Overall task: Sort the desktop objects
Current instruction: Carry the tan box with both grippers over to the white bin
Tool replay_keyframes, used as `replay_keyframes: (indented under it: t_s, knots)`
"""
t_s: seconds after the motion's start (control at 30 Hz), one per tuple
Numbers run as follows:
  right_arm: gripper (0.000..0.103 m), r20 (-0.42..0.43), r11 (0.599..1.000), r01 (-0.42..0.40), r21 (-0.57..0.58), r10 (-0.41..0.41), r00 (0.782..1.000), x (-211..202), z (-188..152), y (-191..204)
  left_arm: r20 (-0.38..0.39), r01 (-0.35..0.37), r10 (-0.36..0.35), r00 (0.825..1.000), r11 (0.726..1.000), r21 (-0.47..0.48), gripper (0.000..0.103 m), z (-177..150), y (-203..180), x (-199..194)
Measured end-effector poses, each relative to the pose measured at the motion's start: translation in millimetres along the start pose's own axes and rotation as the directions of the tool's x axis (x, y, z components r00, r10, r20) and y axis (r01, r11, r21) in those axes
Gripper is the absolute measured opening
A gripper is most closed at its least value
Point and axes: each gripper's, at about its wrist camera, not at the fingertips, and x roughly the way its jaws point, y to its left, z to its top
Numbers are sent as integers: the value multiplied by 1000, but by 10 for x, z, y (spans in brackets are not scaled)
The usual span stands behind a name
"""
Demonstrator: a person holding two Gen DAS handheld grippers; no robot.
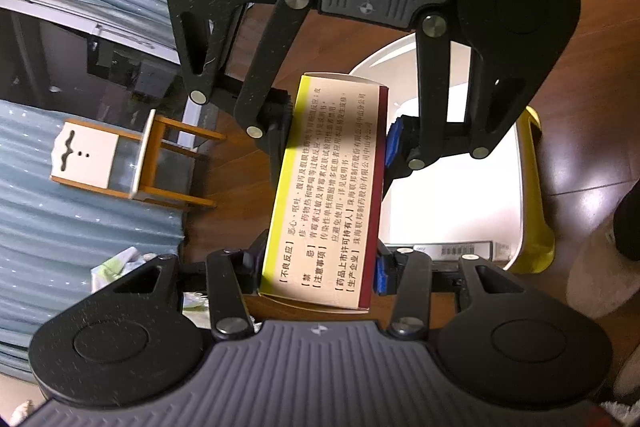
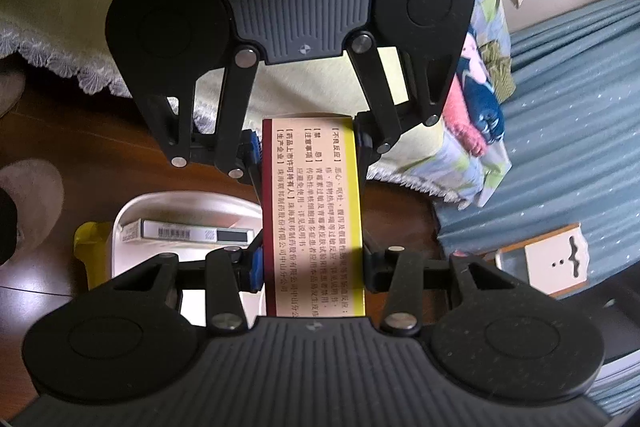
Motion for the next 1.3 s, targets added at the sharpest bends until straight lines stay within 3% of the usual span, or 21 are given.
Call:
replay_keyframes:
  t_s: [0.57, 1.0, 1.3]
  knots:
    - [39, -75, 992, -113, 53, 116, 990, 377, -347, 267, 22, 147, -148, 989, 989, 19, 52, -39, -301, 506]
    - [39, -97, 986, -130, 106, 141, 985, 548, -390, 351, -18, 162, -162, 987, 987, -20, 55, -150, -315, 686]
    - [39, -155, 949, -145, 279, 193, 969, 717, -451, 286, -49, 160, -167, 985, 980, -119, 55, -295, -199, 680]
